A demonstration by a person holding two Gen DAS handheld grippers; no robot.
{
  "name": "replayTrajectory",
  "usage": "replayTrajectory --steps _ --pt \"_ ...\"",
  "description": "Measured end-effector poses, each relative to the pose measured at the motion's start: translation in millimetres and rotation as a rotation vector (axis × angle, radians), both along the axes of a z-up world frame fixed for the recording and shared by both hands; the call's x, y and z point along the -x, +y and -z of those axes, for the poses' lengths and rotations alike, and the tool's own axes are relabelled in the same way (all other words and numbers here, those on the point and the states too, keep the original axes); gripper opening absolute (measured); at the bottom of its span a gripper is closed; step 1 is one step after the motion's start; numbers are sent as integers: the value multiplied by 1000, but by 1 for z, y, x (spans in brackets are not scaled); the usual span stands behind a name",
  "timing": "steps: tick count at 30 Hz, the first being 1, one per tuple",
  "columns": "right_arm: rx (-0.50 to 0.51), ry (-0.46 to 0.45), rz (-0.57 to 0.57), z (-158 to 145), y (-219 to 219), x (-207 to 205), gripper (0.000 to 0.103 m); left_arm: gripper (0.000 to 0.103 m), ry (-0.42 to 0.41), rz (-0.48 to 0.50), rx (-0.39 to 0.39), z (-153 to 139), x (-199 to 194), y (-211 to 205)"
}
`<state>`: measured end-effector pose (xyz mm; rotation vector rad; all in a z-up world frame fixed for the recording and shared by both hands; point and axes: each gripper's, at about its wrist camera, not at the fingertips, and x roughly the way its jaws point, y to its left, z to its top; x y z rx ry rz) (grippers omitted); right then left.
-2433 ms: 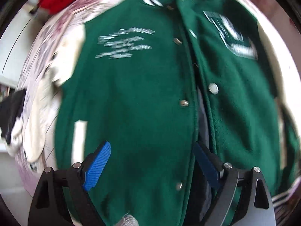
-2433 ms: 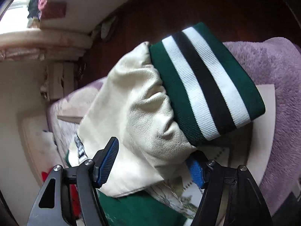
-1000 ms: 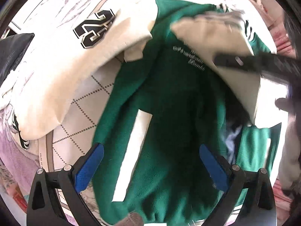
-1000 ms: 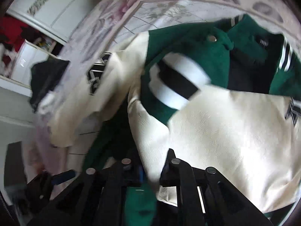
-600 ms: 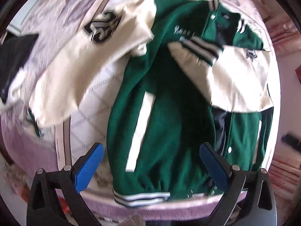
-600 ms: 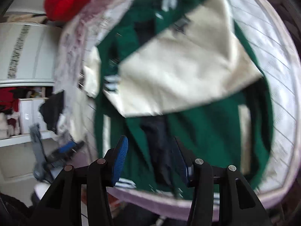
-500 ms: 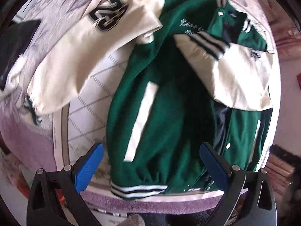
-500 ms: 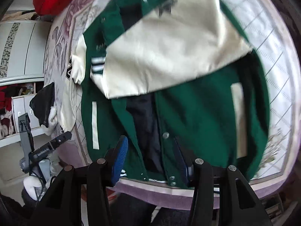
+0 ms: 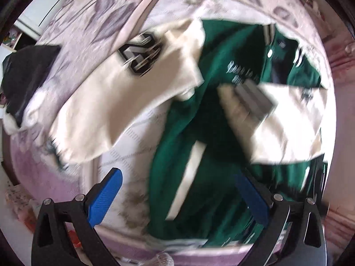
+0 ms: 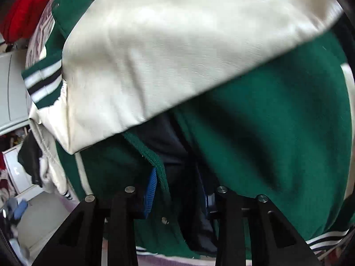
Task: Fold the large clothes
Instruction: 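Fold the cream sleeve with the right tool across the green jacket body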
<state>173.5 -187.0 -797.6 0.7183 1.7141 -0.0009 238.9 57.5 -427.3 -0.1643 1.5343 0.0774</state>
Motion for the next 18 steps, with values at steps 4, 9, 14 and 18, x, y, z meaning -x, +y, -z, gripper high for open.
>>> replayTrajectory --steps 4,9,14,18 --pt "60 0 -33 -20 -3 21 38 103 46 17 93 51 -39 -58" --pt "64 19 55 -25 -27 46 41 64 101 59 -61 134 -73 -103" --pt "89 12 89 -23 -30 53 41 20 -81 80 5 110 -71 -100" --pt "-1 -69 92 -31 -10 51 41 18 -235 65 113 37 -57 -89"
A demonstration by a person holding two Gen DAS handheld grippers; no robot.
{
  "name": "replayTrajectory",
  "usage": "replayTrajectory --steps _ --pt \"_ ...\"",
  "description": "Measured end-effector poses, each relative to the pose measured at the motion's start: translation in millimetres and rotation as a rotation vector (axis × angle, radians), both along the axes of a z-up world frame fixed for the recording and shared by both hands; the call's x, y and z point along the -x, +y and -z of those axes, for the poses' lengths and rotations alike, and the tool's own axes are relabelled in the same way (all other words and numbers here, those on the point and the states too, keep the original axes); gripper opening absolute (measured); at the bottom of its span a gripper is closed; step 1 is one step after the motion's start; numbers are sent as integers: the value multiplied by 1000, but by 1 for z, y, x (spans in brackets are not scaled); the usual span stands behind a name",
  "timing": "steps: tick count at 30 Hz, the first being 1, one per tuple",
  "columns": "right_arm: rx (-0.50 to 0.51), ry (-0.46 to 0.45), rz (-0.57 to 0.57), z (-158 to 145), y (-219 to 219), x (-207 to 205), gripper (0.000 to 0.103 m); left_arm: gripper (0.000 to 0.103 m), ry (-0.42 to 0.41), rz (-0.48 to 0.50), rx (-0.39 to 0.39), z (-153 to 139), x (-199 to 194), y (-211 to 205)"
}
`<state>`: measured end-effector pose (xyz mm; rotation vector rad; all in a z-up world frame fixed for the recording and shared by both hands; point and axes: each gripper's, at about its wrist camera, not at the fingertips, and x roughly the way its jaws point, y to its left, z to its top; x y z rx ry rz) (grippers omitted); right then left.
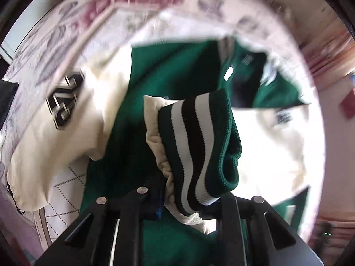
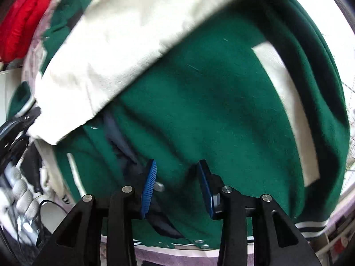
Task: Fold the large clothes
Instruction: 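Fold the cream sleeve with the right tool across the green jacket body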
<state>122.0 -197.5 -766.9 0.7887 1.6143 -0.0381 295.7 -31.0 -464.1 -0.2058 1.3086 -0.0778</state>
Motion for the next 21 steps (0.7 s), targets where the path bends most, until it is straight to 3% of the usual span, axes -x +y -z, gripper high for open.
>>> replayTrajectory --steps 3,6,7,9,11,14,16,19,21 --pt "-185 -101 -28 -4 36 -13 41 18 -69 -2 70 -48 7 2" --pt "-425 -171 -66 3 84 -33 41 18 -104 -4 110 -76 6 2" --pt "-452 -185 -84 9 100 -42 41 18 -116 -6 114 -83 4 3" --pt "-294 -192 -116 19 111 -54 41 18 -134 -12 112 -89 -1 6" --pt "-40 -177 -98 25 105 -62 39 18 -139 -21 98 -89 -3 10" --pt "63 -176 42 16 74 -54 39 18 -122 -46 98 -79 -3 17" --pt "44 -156 41 12 66 -43 39 18 -102 -59 86 -62 -3 24" --pt "34 -112 -21 5 65 -25 39 19 -34 -72 36 -16 -3 36" --pt "61 -80 -66 0 67 -13 39 23 68 -58 -37 35 -2 42"
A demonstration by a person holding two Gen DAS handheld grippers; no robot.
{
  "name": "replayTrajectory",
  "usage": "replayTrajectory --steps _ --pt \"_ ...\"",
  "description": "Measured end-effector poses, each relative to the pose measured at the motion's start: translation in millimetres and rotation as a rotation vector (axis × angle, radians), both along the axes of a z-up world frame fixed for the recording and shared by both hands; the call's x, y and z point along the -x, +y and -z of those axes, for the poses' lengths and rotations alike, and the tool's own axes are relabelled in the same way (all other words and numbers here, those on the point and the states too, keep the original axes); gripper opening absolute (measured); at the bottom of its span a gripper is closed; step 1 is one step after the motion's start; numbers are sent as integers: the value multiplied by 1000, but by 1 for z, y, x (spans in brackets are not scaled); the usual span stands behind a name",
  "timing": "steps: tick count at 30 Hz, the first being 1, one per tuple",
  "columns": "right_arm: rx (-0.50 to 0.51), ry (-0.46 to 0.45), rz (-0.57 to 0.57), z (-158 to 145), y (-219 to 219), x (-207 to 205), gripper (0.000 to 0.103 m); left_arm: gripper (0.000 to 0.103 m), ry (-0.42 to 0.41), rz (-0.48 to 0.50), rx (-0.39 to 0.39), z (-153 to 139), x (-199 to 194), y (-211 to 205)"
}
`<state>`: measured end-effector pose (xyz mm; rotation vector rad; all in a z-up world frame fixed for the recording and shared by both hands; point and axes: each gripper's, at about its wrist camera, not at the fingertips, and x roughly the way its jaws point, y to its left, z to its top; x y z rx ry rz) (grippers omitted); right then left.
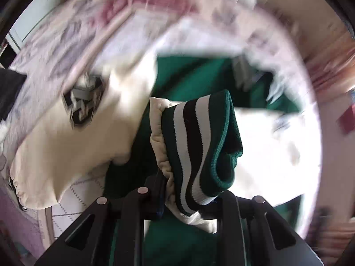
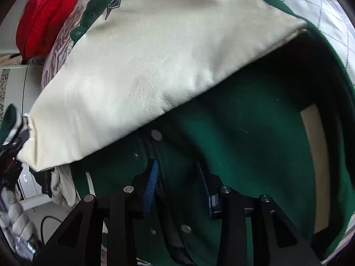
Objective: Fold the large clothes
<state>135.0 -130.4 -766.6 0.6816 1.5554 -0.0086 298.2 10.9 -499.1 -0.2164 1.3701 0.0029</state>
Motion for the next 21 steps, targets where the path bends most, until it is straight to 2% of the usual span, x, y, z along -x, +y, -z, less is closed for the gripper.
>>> replayTrajectory --steps 2,4,5,6,7,8,9,11,13,14,15,16,17,21 --pt "36 14 -7 -12 -15 7 40 24 142 26 -33 55 3 6" --pt "63 7 8 -25 -21 3 40 26 197 17 -14 78 8 13" --pt "71 -2 17 -34 -42 -1 41 29 173 -6 5 76 12 17" --pt "81 -19 26 -44 -42 -4 41 34 158 -20 16 72 14 20" --pt "85 -32 29 -54 -59 -7 46 40 150 -30 26 67 17 22" --pt "86 -44 30 -61 -70 -13 49 57 144 -38 38 61 19 25" --pt "84 -55 29 -69 -109 -18 50 74 136 -52 52 55 23 29" --pt "54 -65 0 -76 -126 -29 51 80 106 -99 56 36 34 42" --pt "17 -70 -40 -78 -111 -41 51 80 70 -158 39 16 50 63" --pt "-8 -75 -78 -78 -91 -52 54 80 58 -192 26 7 60 76" --pt "-25 -78 -108 -76 -76 -61 59 80 52 -237 5 0 72 92" --pt "-62 -87 -159 -74 -49 -73 72 80 54 -276 -11 -4 81 106" --pt "-88 -93 -196 -72 -30 -83 78 80 61 -326 -29 -7 94 124" --pt "-124 -111 -448 -61 78 -108 78 80 83 -480 -66 -8 140 184"
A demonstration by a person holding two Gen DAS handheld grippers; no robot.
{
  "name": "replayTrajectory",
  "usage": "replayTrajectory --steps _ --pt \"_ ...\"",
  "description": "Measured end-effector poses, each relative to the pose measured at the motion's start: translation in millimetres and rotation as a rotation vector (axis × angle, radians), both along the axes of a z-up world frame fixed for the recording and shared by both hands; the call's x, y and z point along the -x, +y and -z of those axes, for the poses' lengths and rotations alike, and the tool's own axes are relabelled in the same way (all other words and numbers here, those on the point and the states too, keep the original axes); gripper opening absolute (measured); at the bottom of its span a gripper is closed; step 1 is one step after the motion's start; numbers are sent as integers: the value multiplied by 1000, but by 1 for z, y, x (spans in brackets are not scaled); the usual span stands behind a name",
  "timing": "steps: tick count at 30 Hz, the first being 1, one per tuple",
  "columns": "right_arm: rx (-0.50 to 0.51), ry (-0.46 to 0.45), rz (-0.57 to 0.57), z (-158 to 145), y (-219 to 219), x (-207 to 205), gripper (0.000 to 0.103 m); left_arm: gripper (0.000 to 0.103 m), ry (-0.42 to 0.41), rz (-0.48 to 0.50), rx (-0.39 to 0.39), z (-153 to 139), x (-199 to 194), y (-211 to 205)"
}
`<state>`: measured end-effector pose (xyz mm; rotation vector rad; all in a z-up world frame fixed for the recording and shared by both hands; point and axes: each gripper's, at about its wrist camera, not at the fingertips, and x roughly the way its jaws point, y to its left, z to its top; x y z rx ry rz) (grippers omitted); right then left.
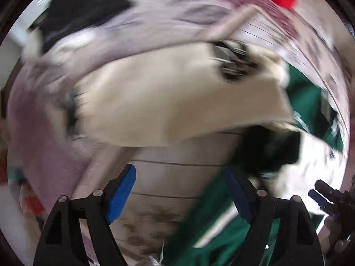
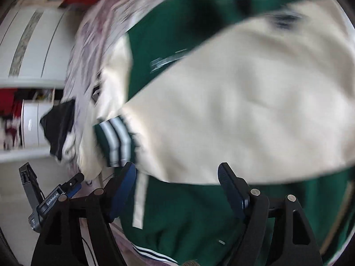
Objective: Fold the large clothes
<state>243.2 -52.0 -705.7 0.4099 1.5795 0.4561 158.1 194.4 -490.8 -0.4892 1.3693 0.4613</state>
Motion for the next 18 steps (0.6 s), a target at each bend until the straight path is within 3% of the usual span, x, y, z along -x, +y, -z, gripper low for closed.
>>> replayTrajectory --steps 2,4,5,6,8,10,14,18 --pt "68 -38 -173 14 65 -8 78 80 22 -51 -18 5 20 21" --pt "132 -56 -265 31 108 -7 77 80 19 -89 -10 9 33 40" --pt "162 -78 -290 40 124 -9 69 80 20 -101 -13 11 37 47" --pt "237 -117 -288 42 133 -9 43 80 24 -108 -15 13 38 53" --pt "249 -124 -207 41 133 -14 25 80 17 -124 -7 13 41 63" --pt "232 -155 -78 22 113 -14 15 80 -7 -143 11 7 43 72" --pt "290 -291 106 -42 68 -15 14 80 -44 -163 20 0 42 91" --pt "353 -420 195 -90 54 -42 14 80 -68 -162 -1 -5 38 106"
